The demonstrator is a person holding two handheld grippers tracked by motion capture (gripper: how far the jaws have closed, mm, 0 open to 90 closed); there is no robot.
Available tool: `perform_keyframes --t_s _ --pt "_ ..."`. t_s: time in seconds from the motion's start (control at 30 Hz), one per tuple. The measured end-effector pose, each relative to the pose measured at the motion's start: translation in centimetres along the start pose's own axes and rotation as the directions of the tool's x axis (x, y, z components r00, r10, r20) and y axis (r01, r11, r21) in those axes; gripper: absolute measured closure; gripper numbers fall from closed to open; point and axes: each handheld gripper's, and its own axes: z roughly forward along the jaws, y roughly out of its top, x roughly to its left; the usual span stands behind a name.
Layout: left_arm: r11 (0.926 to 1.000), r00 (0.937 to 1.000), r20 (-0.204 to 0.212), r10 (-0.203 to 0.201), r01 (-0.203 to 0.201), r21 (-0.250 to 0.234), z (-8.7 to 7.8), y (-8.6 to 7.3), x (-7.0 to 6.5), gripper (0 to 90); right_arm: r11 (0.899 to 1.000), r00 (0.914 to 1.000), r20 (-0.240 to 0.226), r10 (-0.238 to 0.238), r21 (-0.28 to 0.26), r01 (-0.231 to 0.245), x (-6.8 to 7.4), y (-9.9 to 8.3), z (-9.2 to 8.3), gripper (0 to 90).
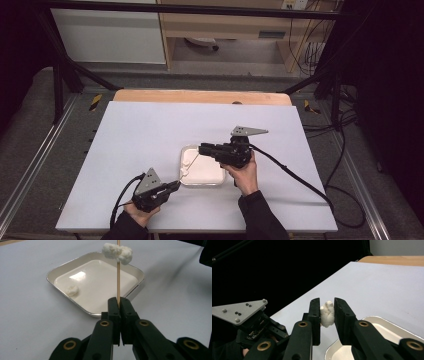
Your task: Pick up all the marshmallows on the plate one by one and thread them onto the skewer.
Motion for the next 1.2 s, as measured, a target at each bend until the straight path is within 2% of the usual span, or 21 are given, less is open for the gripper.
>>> perform_keyframes --t_s 0.23,0.33,0.37,0.43,0.8,0.93,1.2 --pt "0.9997 0.9999 0.001 -0.014 0.014 -0.018 -0.1 -0.1 0.0 88.2 1.0 0.9997 -0.019 0.017 0.002 -0.017 0.0 -0.3 0.2 77.5" --pt "0.9992 1.0 -0.003 -0.004 0.003 -0.041 0.0 -0.1 0.1 88.3 1.0 0.9991 -0.03 0.028 -0.005 -0.028 0.0 -0.4 0.3 78.3" --pt "0.9994 0.9998 -0.005 -0.017 0.017 -0.031 -0.1 -0.2 0.0 88.3 0.999 0.999 -0.034 0.031 -0.007 -0.031 0.0 -0.4 0.4 78.8" --pt "0.9992 0.9998 -0.008 -0.018 0.018 -0.034 -0.1 -0.2 -0.1 88.3 0.999 0.9985 -0.04 0.038 -0.011 -0.038 0.1 -0.5 0.4 79.6" --pt "0.9962 0.9992 -0.026 -0.032 0.029 -0.082 -0.3 -0.3 -0.4 88.4 0.995 0.9954 -0.078 0.056 -0.073 -0.062 0.5 -1.1 0.8 81.9" --pt "0.9961 0.9988 -0.034 -0.036 0.033 -0.082 -0.3 -0.3 -0.5 88.5 0.994 0.9928 -0.098 0.068 -0.081 -0.076 0.6 -1.3 1.0 82.3" --pt "0.9957 0.9982 -0.039 -0.045 0.042 -0.083 0.0 -0.2 -0.8 88.6 0.992 0.9921 -0.11 0.06 -0.1 -0.071 0.9 -1.7 1.2 82.5"
